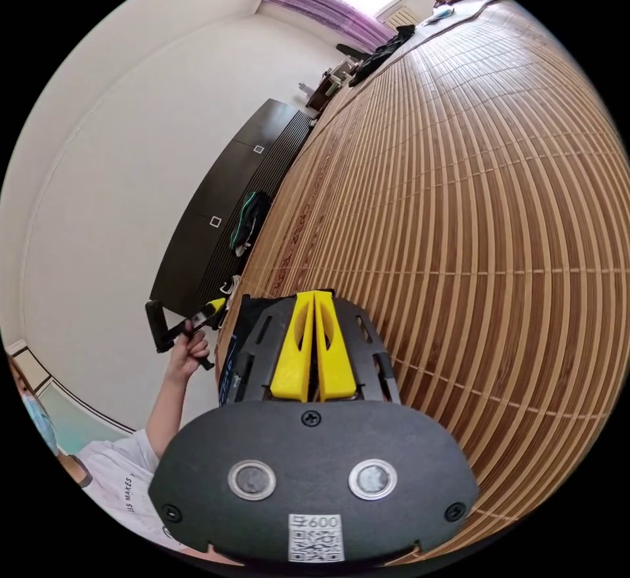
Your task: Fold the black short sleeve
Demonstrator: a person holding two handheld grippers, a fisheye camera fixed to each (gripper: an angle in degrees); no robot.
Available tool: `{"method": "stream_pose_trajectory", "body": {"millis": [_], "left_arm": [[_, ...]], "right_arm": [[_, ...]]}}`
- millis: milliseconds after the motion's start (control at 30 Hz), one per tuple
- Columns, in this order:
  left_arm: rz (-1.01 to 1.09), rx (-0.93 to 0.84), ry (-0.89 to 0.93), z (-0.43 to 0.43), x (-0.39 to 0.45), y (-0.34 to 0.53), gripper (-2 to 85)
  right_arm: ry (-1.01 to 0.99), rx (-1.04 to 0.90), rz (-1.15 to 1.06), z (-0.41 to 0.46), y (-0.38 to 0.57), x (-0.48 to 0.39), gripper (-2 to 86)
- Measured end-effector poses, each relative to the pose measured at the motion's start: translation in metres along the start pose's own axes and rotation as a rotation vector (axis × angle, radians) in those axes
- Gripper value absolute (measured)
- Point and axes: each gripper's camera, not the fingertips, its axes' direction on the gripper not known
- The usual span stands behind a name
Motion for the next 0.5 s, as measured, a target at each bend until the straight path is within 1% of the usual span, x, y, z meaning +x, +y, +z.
{"method": "stream_pose_trajectory", "body": {"millis": [33, 67, 100, 133, 167, 233, 300, 333, 367, 400, 433, 467, 500], "left_arm": [[0.006, -0.023, -0.033, 0.010, 0.001, -0.005, 0.2], [0.039, -0.106, -0.134, 0.034, 0.008, -0.013, 0.2], [0.151, -0.223, -0.257, 0.065, 0.022, -0.013, 0.2], [0.231, -0.191, -0.276, 0.068, 0.034, -0.010, 0.2], [0.224, -0.137, -0.308, 0.068, 0.047, -0.006, 0.2], [0.191, -0.120, -0.331, 0.073, 0.070, -0.004, 0.1], [0.224, -0.122, -0.376, 0.078, 0.104, -0.005, 0.1], [0.235, -0.120, -0.386, 0.079, 0.113, -0.005, 0.1], [0.240, -0.114, -0.389, 0.080, 0.126, -0.004, 0.1], [0.233, -0.109, -0.377, 0.080, 0.135, -0.005, 0.2], [0.226, -0.108, -0.368, 0.080, 0.139, -0.005, 0.2], [0.210, -0.108, -0.343, 0.078, 0.145, -0.007, 0.3], [0.192, -0.108, -0.315, 0.077, 0.151, -0.010, 0.3]], "right_arm": [[0.016, 0.005, 0.000, 0.002, 0.002, 0.003, -0.9], [0.051, 0.022, -0.003, 0.002, 0.006, 0.003, -0.9], [0.070, 0.031, -0.005, 0.003, 0.007, 0.003, -0.9], [0.104, 0.050, -0.003, 0.002, 0.010, 0.005, -0.9], [0.119, 0.064, 0.012, 0.001, 0.013, 0.010, -0.9], [0.130, 0.073, 0.022, 0.003, 0.016, 0.016, -0.9], [0.194, 0.062, -0.004, 0.007, 0.015, 0.009, -0.9], [0.313, 0.069, -0.090, 0.010, 0.015, -0.011, -0.9], [0.457, 0.104, -0.228, 0.016, 0.019, -0.042, -0.9], [0.507, 0.128, -0.292, 0.021, 0.022, -0.057, -0.9], [0.518, 0.155, -0.397, 0.036, 0.028, -0.083, -0.9], [0.423, 0.107, -0.450, 0.055, 0.025, -0.100, -0.9], [0.358, 0.059, -0.451, 0.067, 0.021, -0.106, -0.9]]}}
